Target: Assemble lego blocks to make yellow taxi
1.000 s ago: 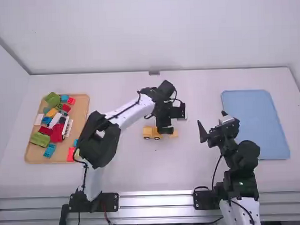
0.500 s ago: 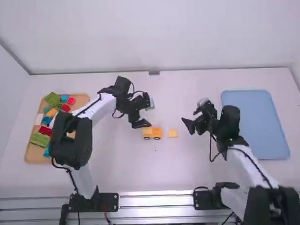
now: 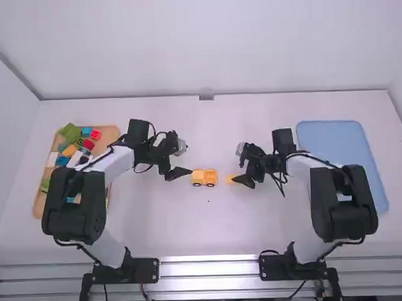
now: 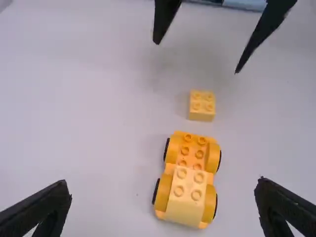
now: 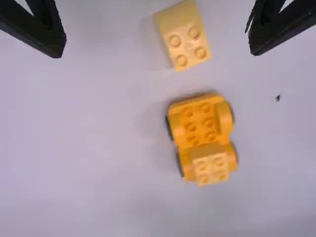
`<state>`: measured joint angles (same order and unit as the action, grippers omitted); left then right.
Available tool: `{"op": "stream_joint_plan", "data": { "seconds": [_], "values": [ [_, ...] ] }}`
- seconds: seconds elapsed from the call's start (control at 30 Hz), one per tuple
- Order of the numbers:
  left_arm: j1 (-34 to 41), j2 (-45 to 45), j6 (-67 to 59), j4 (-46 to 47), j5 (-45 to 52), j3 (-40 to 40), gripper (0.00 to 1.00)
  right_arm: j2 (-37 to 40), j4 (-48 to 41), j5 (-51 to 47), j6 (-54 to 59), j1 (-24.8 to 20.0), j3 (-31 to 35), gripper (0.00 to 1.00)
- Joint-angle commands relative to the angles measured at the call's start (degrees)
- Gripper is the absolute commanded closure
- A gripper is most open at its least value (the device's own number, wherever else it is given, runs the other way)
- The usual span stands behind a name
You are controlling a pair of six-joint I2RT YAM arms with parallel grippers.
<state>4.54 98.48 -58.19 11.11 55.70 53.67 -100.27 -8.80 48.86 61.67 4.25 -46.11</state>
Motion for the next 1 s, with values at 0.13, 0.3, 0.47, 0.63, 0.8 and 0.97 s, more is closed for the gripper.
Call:
{"op": "stream_joint_plan", "data": {
  "seconds": [0.13,0.3,0.47,0.63,0.8,0.97],
  "values": [
    [-1.68,-1.20,0.31,-6.91,7.61,-5.86,0.01,-7.26,-0.07,6.91,12.55,-1.75,-2.78,0.01],
    [-1.18,-1.20,0.39,-11.04,8.44,-8.70,0.01,-12.72,-0.02,6.78,18.75,0.20,-2.73,0.05],
    [-1.64,-1.20,6.34,-11.91,9.60,-8.81,0.01,-14.12,1.84,5.81,18.95,1.42,-2.69,0.20],
    [-1.16,-1.22,8.87,-12.50,9.84,-8.81,0.01,-15.67,2.89,3.02,19.19,1.77,-2.69,0.41],
    [-1.53,-1.20,8.92,-12.70,11.47,-8.81,0.01,-17.35,2.89,3.23,19.21,1.75,-2.69,0.60],
    [-0.81,-1.18,6.27,-12.70,10.78,-9.29,0.01,-18.16,3.04,3.93,19.19,0.79,-2.67,0.80]
  ]
}}
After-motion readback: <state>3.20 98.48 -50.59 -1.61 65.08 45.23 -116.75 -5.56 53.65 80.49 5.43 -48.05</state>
